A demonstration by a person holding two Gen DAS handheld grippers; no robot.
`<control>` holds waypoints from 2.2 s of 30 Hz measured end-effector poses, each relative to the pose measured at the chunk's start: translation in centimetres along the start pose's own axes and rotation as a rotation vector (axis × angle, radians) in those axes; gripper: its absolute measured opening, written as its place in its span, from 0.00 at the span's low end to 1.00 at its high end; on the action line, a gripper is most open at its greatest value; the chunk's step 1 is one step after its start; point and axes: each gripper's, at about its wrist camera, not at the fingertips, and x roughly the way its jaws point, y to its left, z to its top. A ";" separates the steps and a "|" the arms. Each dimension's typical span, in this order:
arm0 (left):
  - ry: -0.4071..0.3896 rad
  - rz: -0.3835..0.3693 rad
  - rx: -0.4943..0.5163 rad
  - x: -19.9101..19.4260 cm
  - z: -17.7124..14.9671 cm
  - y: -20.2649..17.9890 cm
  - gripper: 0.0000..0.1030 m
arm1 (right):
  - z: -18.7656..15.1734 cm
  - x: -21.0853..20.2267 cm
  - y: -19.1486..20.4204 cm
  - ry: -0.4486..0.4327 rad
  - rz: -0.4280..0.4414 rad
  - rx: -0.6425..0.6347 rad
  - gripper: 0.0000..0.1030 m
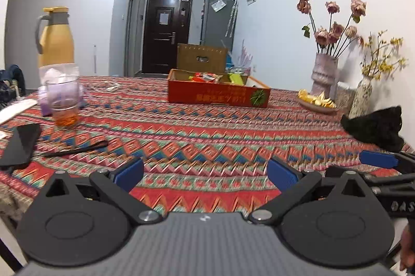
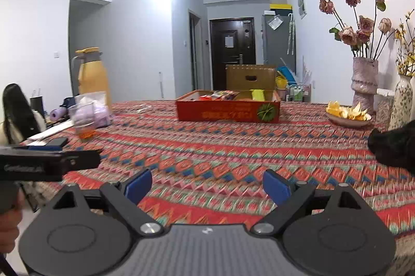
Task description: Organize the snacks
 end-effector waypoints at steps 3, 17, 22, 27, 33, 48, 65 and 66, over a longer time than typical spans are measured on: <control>-0.019 0.009 0.022 -1.7 -0.9 -0.2 1.00 | -1.2 -1.2 0.9 0.021 0.019 -0.022 0.90; -0.037 0.030 -0.023 -3.1 -1.0 0.5 1.00 | -1.3 -2.7 0.8 0.010 -0.019 -0.001 0.95; -0.040 0.030 -0.019 -3.0 -1.0 0.5 1.00 | -1.3 -2.6 0.7 0.011 -0.021 -0.001 0.95; -0.040 0.030 -0.017 -3.0 -1.1 0.4 1.00 | -1.3 -2.8 0.8 0.005 -0.022 -0.007 0.95; -0.035 0.027 -0.015 -3.0 -1.1 0.3 1.00 | -1.4 -2.6 0.7 0.010 -0.018 -0.004 0.95; -0.038 0.028 -0.014 -3.0 -1.1 0.4 1.00 | -1.4 -2.6 0.8 0.008 -0.017 0.001 0.96; -0.033 0.025 -0.008 -3.0 -1.0 0.4 1.00 | -1.6 -2.4 0.8 0.013 -0.016 -0.004 0.96; -0.033 0.025 -0.008 -3.0 -1.0 0.4 1.00 | -1.6 -2.4 0.8 0.013 -0.016 -0.004 0.96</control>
